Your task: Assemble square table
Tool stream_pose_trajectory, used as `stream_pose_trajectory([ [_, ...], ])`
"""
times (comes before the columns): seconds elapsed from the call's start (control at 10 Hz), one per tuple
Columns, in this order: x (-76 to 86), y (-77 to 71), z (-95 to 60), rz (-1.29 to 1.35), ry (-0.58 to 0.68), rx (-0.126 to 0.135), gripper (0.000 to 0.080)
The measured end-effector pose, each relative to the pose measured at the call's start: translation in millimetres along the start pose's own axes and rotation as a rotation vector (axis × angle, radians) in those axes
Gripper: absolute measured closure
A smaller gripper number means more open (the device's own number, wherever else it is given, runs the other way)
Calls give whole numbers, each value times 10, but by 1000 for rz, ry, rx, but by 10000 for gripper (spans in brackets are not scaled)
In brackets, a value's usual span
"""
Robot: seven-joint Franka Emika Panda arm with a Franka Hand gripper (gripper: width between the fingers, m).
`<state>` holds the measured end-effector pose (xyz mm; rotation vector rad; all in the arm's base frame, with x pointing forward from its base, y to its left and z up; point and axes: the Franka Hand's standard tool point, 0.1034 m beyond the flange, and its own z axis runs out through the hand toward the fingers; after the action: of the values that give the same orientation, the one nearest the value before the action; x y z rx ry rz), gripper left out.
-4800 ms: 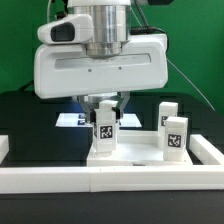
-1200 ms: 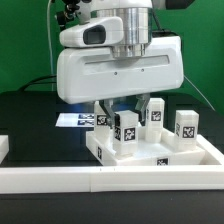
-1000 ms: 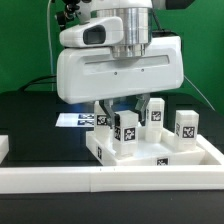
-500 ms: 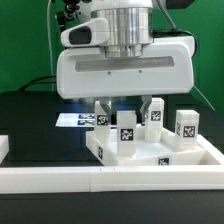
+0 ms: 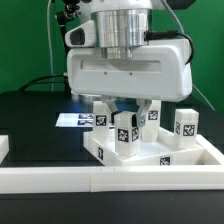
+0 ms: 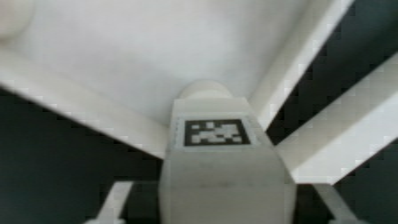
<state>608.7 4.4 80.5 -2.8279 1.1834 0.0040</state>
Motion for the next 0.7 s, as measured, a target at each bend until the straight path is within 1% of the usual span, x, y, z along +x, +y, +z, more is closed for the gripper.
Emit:
stream_pose_trajectory([
  [0.2, -17, -12, 5, 165, -2, -1, 509],
  [0.5, -62, -52, 12, 417, -14, 9, 509],
  [0.7, -83, -68, 15, 510, -20, 9, 509],
])
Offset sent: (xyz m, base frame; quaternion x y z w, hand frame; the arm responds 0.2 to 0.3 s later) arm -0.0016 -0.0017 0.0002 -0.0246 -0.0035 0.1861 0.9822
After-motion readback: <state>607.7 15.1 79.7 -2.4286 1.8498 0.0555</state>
